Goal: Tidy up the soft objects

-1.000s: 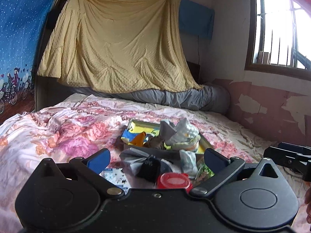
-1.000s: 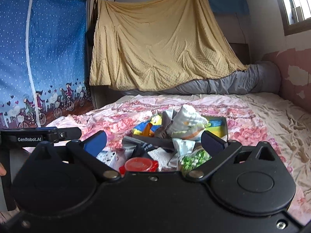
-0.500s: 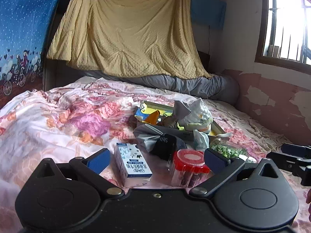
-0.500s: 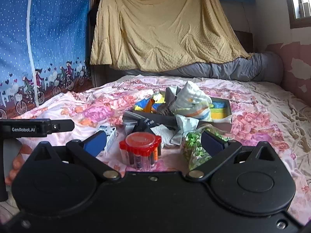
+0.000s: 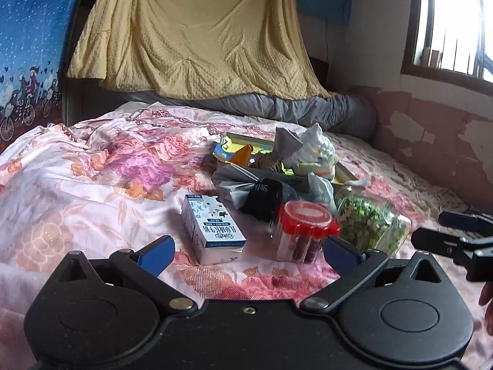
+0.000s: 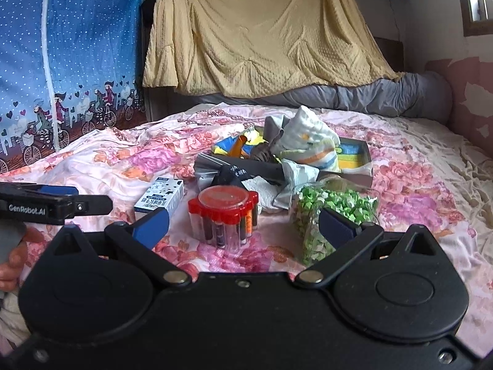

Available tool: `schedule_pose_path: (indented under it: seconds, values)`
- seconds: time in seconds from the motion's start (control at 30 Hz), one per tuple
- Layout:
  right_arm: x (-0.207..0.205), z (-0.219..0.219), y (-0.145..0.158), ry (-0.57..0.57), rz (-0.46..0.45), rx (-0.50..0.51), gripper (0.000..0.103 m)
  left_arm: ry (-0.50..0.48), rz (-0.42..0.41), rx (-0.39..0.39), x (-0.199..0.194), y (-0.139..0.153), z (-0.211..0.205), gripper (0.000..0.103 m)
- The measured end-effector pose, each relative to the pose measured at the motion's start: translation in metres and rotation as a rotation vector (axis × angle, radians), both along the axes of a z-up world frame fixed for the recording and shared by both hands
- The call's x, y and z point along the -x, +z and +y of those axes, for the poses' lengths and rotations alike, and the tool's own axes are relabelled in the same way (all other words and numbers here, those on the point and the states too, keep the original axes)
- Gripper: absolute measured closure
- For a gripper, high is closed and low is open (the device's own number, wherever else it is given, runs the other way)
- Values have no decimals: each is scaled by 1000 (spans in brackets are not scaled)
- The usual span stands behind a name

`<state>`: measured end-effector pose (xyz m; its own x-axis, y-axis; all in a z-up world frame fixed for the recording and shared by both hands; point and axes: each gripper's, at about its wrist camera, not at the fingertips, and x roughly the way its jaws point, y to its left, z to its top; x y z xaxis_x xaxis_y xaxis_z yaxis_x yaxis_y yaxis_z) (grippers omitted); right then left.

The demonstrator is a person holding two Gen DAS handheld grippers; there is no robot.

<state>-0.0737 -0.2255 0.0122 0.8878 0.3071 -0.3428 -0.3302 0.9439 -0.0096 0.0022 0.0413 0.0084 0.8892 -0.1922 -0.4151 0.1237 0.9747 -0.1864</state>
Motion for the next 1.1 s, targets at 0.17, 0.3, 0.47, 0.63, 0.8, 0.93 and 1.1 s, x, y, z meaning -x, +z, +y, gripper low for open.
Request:
schedule_pose_path:
  seconds: [0.17, 0.3, 0.47, 0.63, 0.8, 0.93, 1.1]
  values:
    - [-1, 1, -3, -7, 17, -2, 0, -13, 1, -29, 1, -3, -3, 1]
    - [-1, 4, -4, -5, 25, 4, 0, -18, 1, -38, 1, -3, -6, 1]
    - [0, 5, -3, 3, 25, 8, 0, -31, -7, -46, 4, -2, -8, 1]
    - [0, 6, -3, 3, 26, 7, 0, -35, -16, -53, 4, -2, -9, 1]
    - [-1, 5, -2, 3, 24, 4, 0, -36, -17, -52, 4, -2, -9, 1]
    - [-1, 6, -2, 4, 22, 3, 0, -38, -16, -50, 5, 0, -9, 1]
    - [-2, 7, -1, 8, 28, 1, 0, -48, -23, -50, 4, 2, -9, 1]
